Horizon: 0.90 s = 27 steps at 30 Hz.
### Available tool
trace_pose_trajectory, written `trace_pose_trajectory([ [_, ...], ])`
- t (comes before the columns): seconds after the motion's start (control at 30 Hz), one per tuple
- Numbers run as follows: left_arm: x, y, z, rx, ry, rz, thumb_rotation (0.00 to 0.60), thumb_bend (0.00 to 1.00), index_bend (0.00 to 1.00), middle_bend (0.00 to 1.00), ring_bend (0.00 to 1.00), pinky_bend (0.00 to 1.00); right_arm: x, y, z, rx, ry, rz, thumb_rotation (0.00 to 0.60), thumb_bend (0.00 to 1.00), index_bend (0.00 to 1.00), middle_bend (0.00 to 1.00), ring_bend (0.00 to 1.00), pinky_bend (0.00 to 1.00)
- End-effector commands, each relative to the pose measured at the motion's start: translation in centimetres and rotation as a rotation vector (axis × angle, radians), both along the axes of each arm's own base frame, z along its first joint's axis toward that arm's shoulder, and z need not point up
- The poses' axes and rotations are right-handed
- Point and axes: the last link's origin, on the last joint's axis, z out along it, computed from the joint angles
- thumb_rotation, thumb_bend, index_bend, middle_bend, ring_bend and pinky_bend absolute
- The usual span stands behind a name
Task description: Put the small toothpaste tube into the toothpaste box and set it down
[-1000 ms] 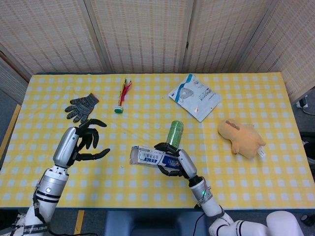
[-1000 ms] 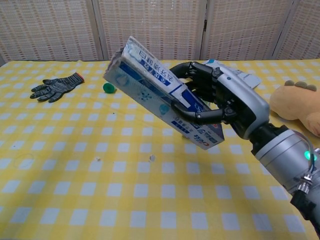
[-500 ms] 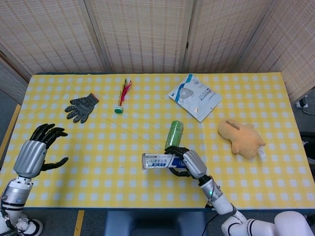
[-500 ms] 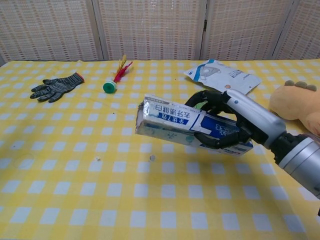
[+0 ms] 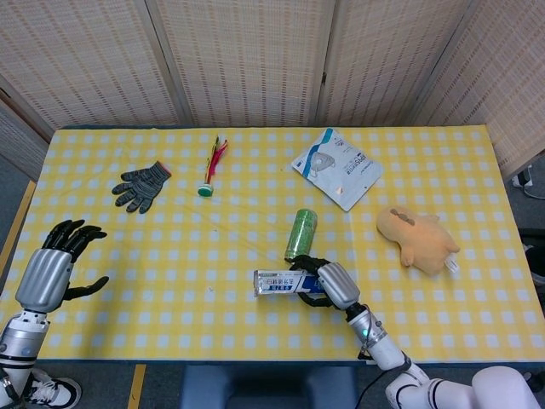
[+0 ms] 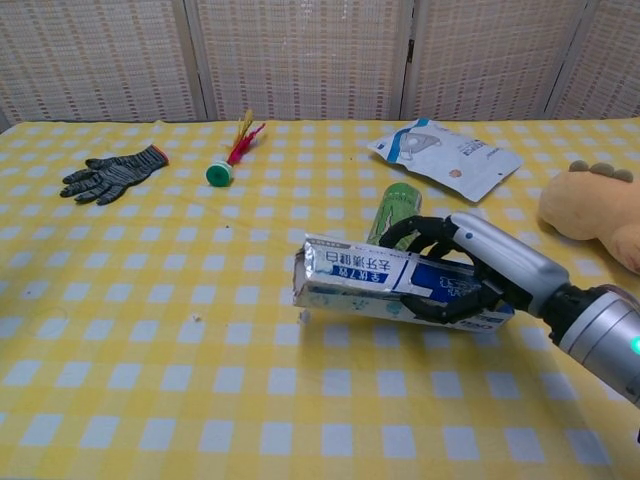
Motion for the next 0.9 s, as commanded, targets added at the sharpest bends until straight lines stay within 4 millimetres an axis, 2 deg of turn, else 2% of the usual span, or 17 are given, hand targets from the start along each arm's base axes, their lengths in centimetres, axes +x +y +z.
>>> trace_pose_trajectory([
  [0.03,0.0,-0.1,0.1,-0.003,-0.004,0.004,0.600,0.19,0.26,0.26,0.14,0.13,-0.1,-0.1,0.5,0.000,0.012,0.013,0.600,0.39,0.21,0.15,0.23,0.28],
  [0.17,0.0,-0.2,0.0,-0.013,-0.002,0.011,0.600,0.19,0.23,0.26,0.15,0.13,-0.1,0.0,1.5,-0.009,0.035,0.028,0.600,0.39,0.02,0.05,0.15,0.21],
  [0.5,-0.2,-1.4,0.5,-0.009,0.001,0.020,0.600,0.19,0.22,0.25,0.14,0.13,0.1,1.1,5.6,-0.091,0.014,0.058,0.600,0.39,0.00,0.02,0.12,0.20],
  [0.53,-0.9,-2.0,0.8,0.012,0.074,0.022,0.600,0.19,0.22,0.24,0.13,0.12,-0.7,1.5,7.3,-0.154,0.077,0.078,0.600,0.39,0.00,0.01,0.11,0.20],
  [0.73,-3.6,-5.2,0.5,0.011,0.301,0.095,0.600,0.20,0.15,0.13,0.04,0.01,-3.7,4.9,13.5,-0.368,0.393,0.047,0.600,0.39,0.00,0.00,0.09,0.15],
  [0.83,-4.6,-7.0,0.6,0.062,0.322,0.118,0.600,0.20,0.13,0.10,0.02,0.00,-6.0,7.6,17.1,-0.447,0.552,-0.023,0.600,0.39,0.00,0.00,0.02,0.04],
  [0.9,-5.2,-8.0,0.6,0.097,0.307,0.122,0.600,0.20,0.13,0.10,0.02,0.00,-7.1,9.0,18.9,-0.478,0.591,-0.074,0.600,0.38,0.00,0.00,0.00,0.00],
])
